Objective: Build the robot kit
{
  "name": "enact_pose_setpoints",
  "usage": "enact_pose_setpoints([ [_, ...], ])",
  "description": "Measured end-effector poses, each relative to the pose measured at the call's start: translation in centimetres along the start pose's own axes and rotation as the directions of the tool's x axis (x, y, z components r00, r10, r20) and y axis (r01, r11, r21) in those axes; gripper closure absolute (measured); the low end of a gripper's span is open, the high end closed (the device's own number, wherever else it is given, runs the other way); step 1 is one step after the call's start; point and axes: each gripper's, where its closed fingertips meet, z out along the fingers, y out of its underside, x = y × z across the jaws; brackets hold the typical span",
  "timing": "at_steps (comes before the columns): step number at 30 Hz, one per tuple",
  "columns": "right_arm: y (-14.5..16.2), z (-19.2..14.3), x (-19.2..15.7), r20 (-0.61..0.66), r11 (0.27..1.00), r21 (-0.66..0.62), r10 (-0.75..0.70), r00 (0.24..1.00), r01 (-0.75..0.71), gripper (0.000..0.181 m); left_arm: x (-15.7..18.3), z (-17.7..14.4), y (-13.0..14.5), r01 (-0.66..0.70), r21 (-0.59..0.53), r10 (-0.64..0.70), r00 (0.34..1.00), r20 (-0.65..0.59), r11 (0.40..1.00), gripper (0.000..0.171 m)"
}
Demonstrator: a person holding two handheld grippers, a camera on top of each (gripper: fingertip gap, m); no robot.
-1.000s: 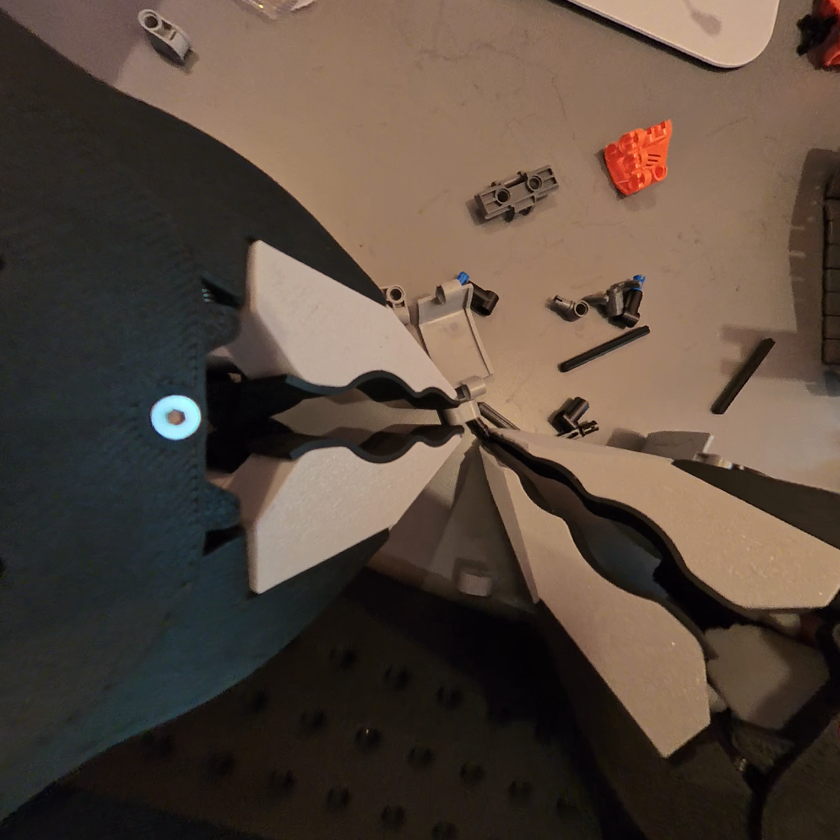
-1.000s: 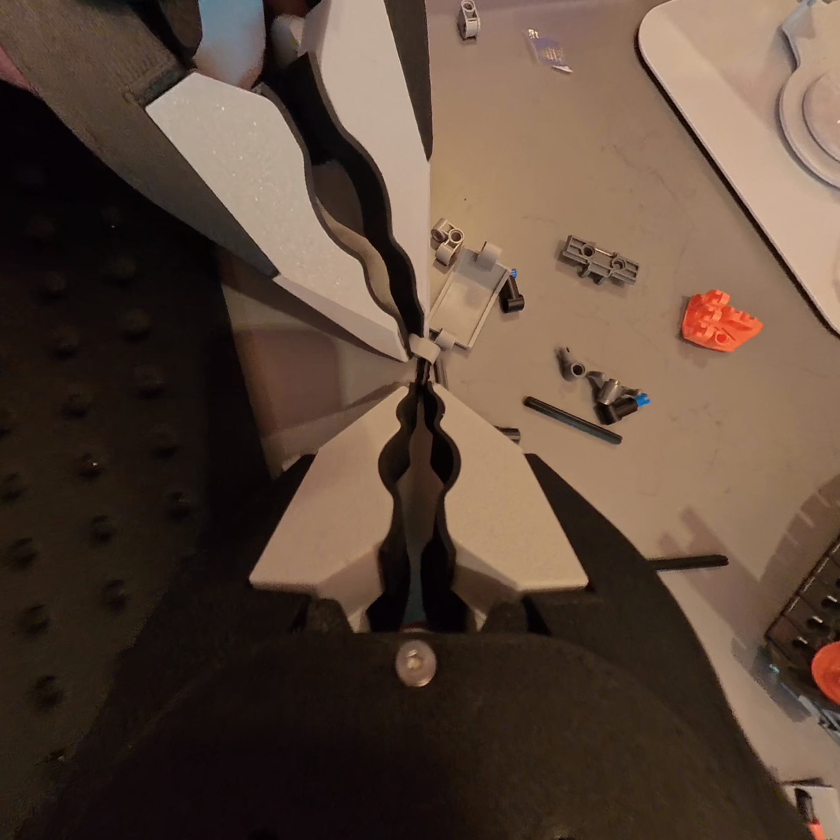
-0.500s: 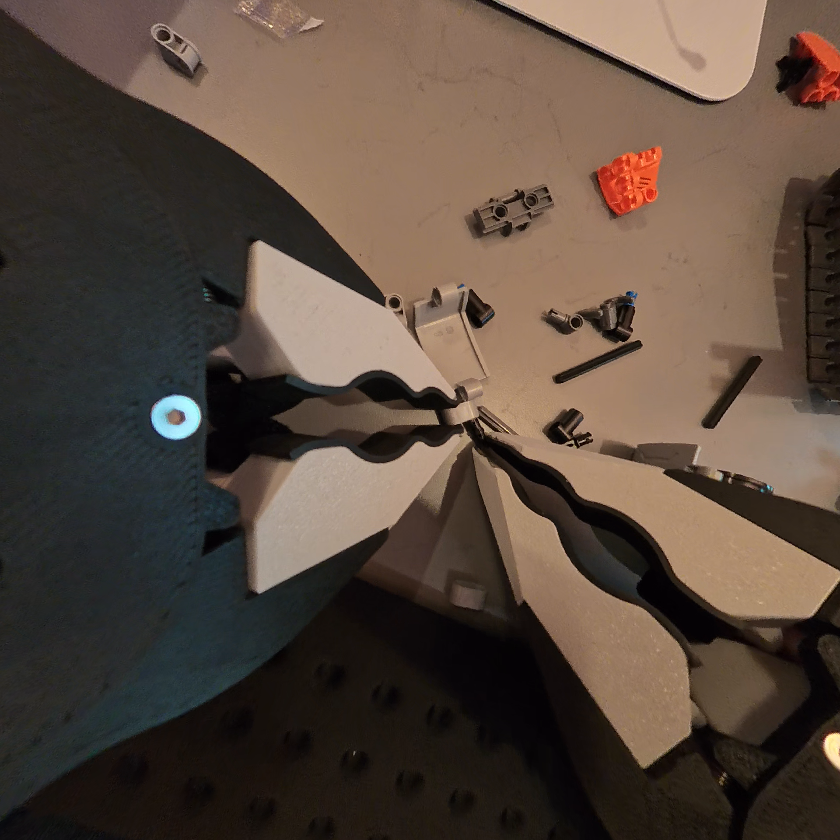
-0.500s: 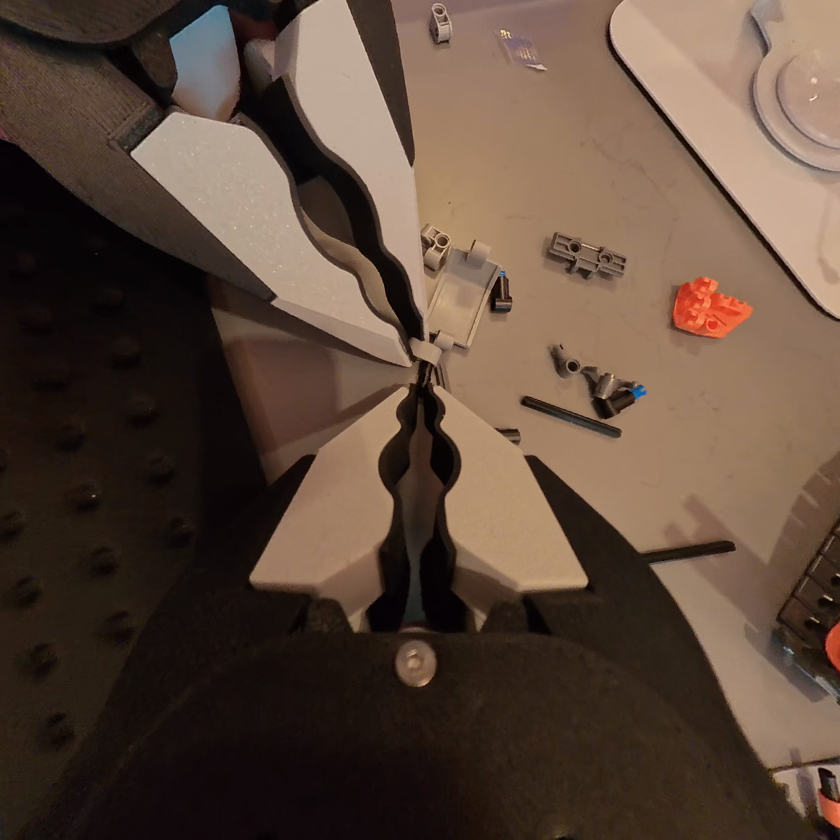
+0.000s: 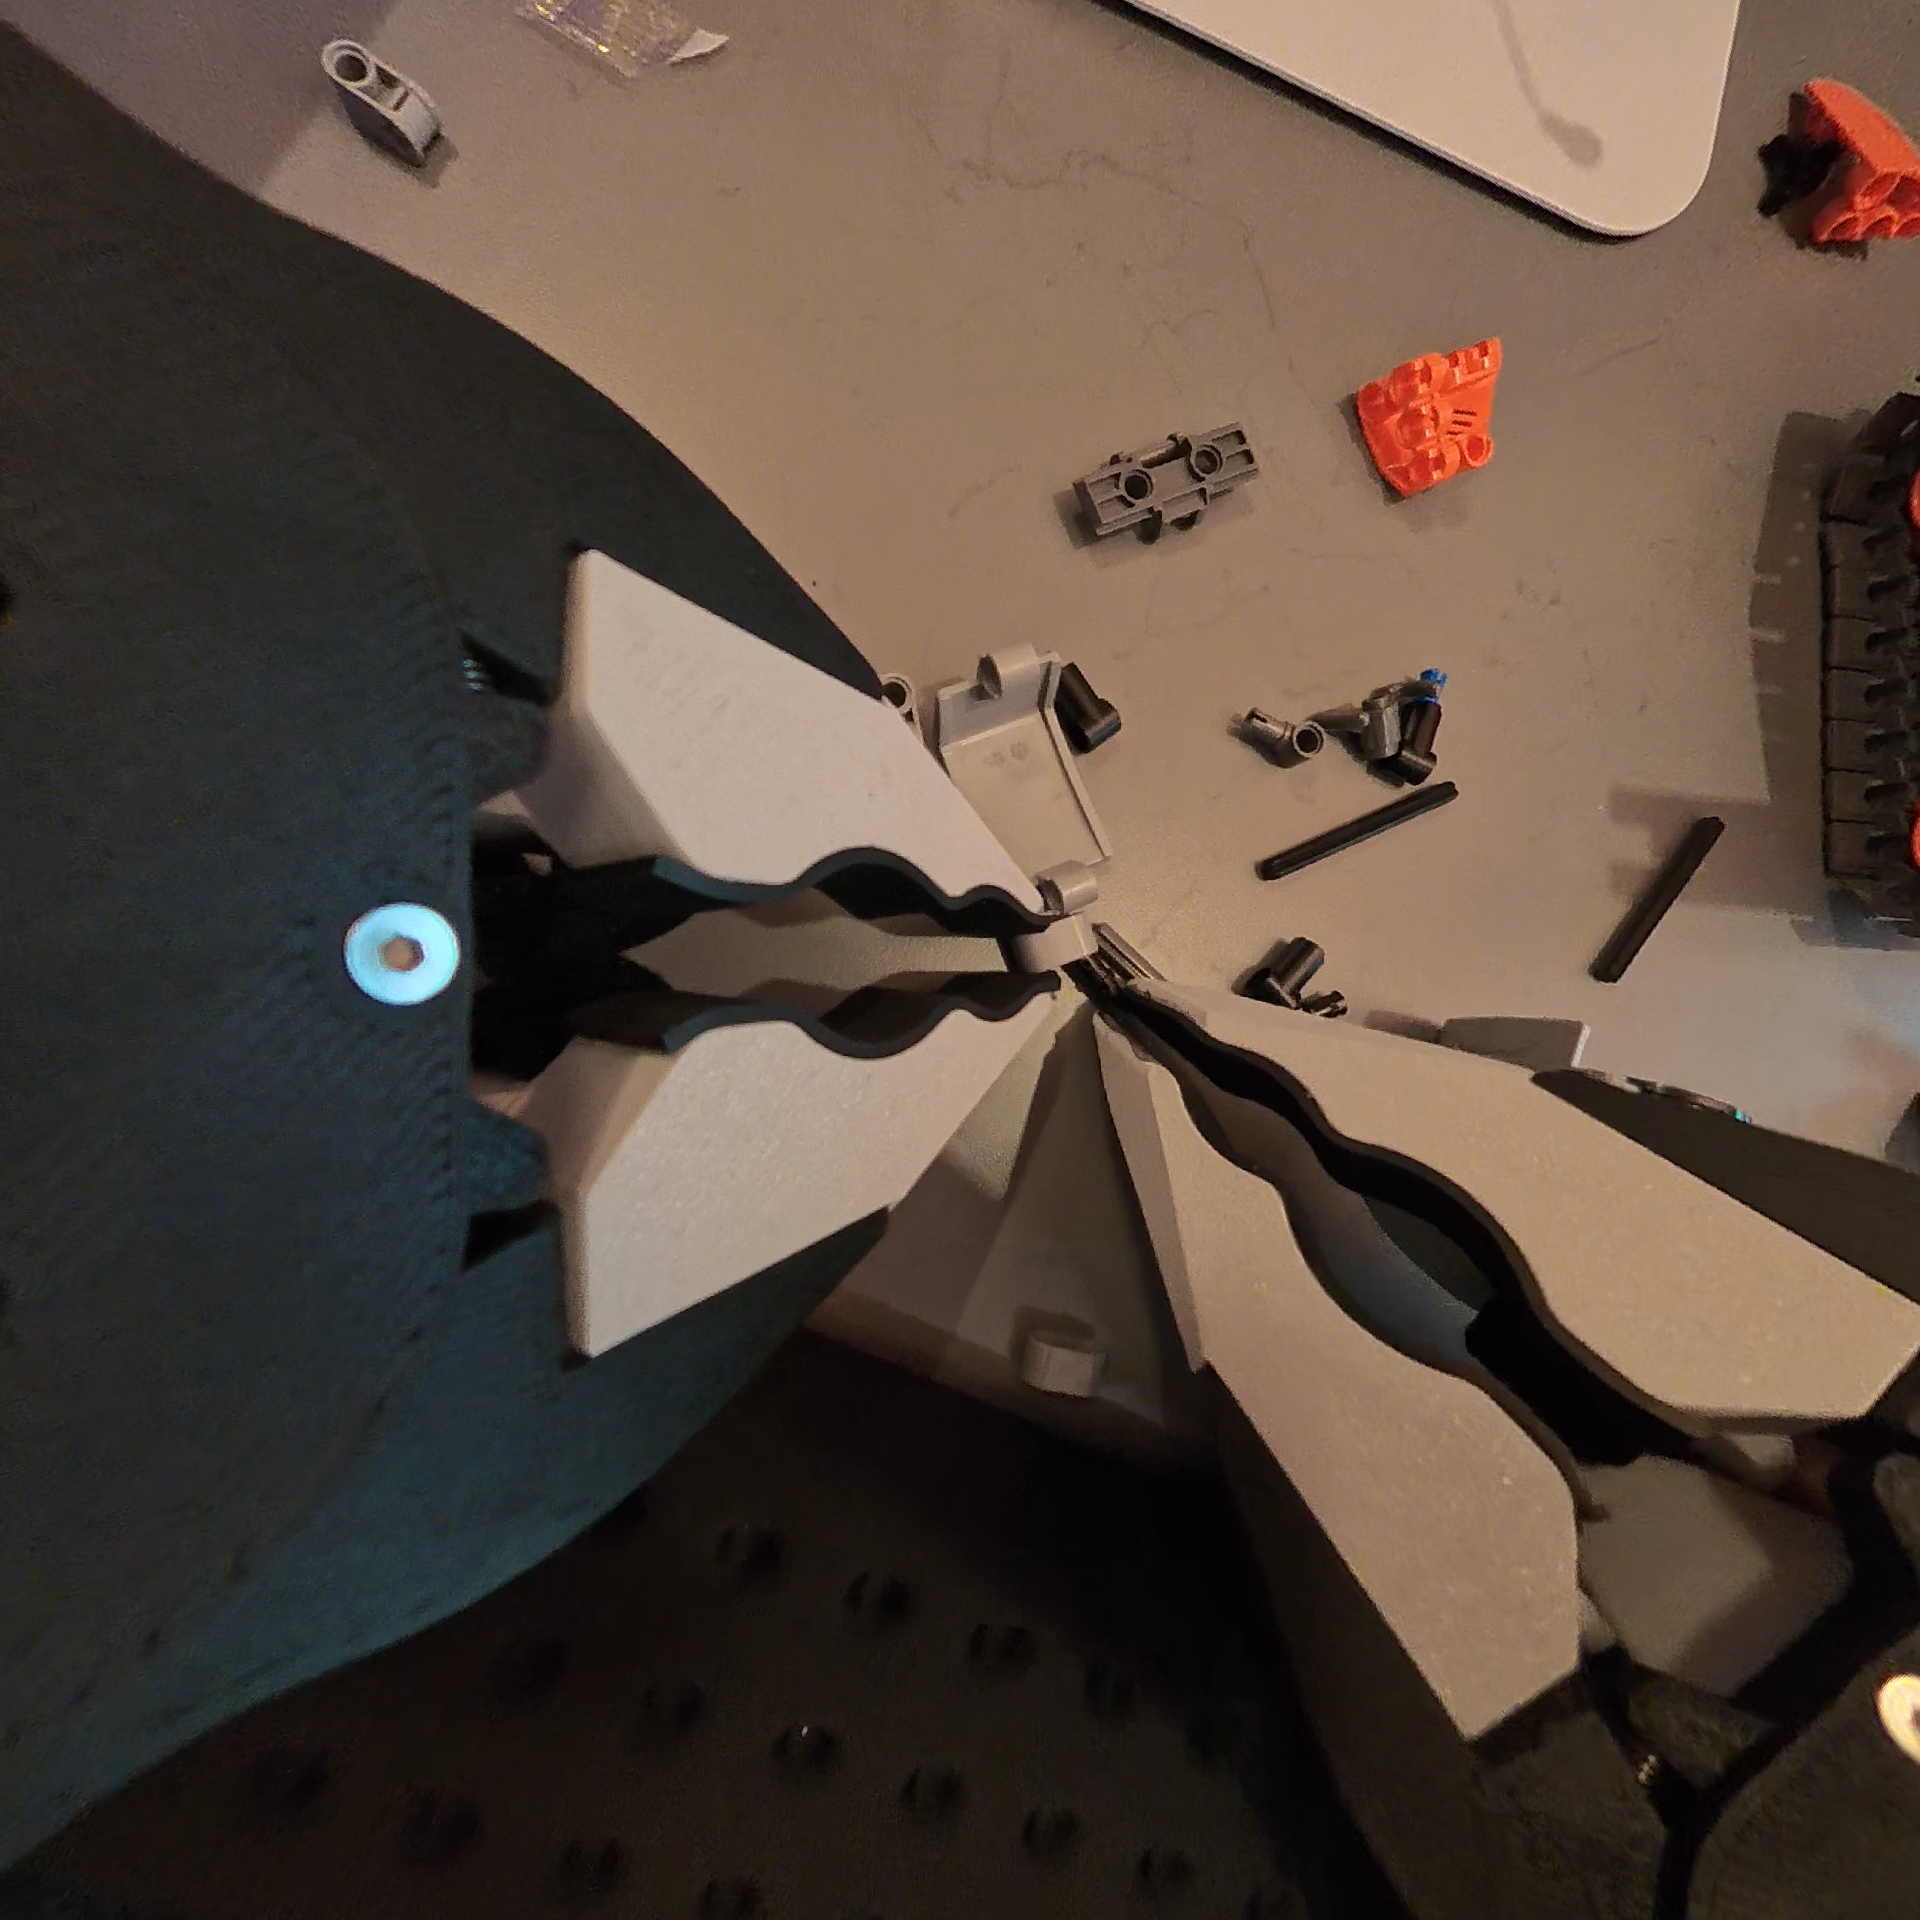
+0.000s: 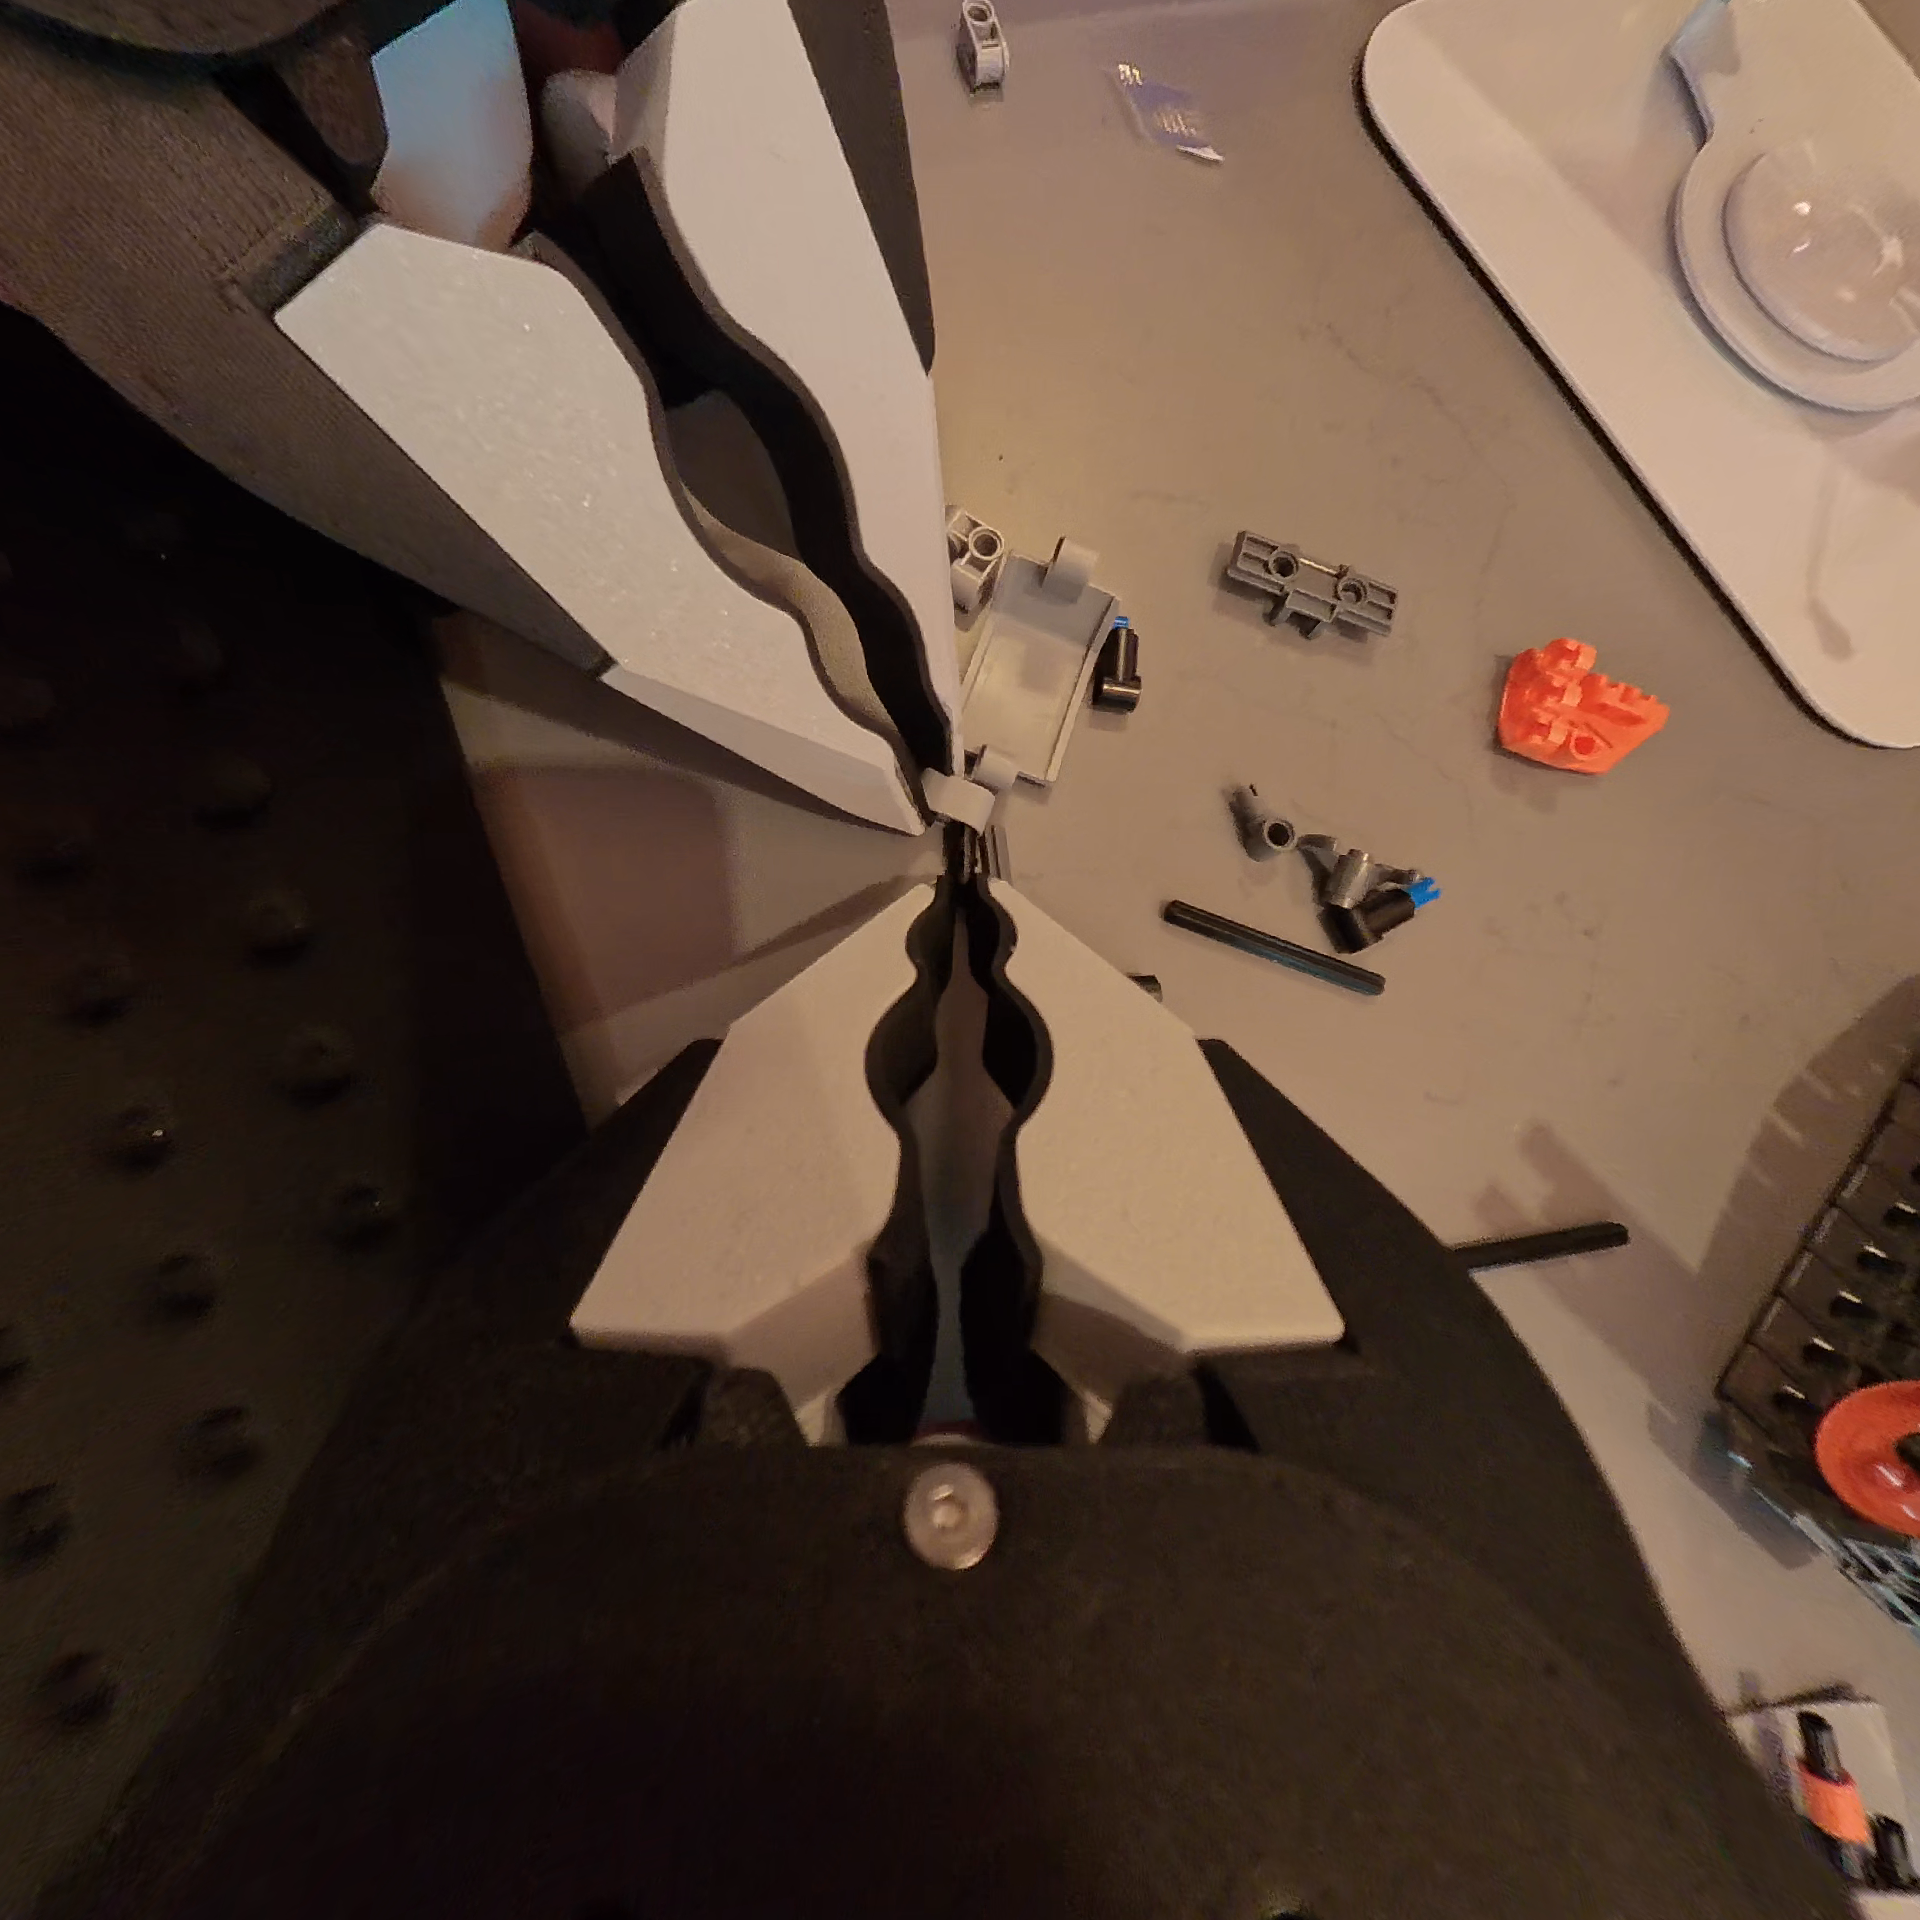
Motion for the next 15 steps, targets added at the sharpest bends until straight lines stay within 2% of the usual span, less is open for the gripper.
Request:
enact_pose_setpoints([
  [7, -0.09, 0.05, -0.04, -0.099, 0.998, -0.031, -0.05, 0.994, 0.047, 0.181, -0.13, 0.04, -0.05, -0.015, -0.007, 0.016, 0.999, 0.038, 1.0, 0.167],
  [15, -0.09, 0.08, 0.09, -0.084, 1.0, -0.007, -0.019, 0.996, 0.019, 0.181, -0.43, 0.04, -0.05, -0.033, -0.016, 0.035, 0.996, 0.079, 0.999, 0.167],
])
